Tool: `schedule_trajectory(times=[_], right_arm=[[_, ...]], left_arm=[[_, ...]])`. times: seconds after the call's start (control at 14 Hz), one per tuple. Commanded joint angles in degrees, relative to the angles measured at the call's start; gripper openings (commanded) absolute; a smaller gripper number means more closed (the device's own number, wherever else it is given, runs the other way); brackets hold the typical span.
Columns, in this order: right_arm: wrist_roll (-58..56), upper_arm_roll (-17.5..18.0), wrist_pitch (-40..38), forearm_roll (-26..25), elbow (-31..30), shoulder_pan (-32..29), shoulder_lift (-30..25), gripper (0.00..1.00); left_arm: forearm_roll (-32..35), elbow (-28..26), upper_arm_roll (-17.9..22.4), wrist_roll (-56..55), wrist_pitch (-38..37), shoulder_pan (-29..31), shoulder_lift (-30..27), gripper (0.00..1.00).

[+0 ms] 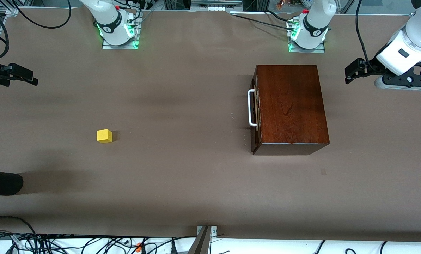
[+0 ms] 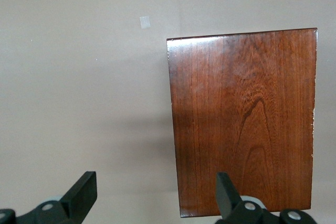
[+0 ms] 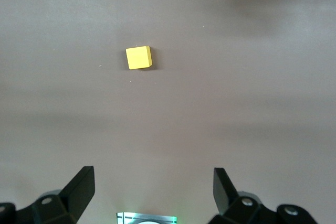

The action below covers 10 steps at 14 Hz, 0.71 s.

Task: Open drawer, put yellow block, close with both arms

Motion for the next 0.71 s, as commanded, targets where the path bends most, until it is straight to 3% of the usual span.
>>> schedule_trajectory(times=[0.0, 0.64], right_arm=[[-0.25, 0.24, -0.97, 1.20, 1.20, -0.73, 0.53, 1.00], [-0.25, 0.15, -1.05, 1.20, 1.20, -0.73, 0.53, 1.00]], left_arm=[[-1.24, 0.78, -0.33, 0.03, 0.38, 0.46, 0.28, 1.00], [-1.59, 0.86, 0.11, -0.06, 0.48, 0.46, 0.28, 1.00]])
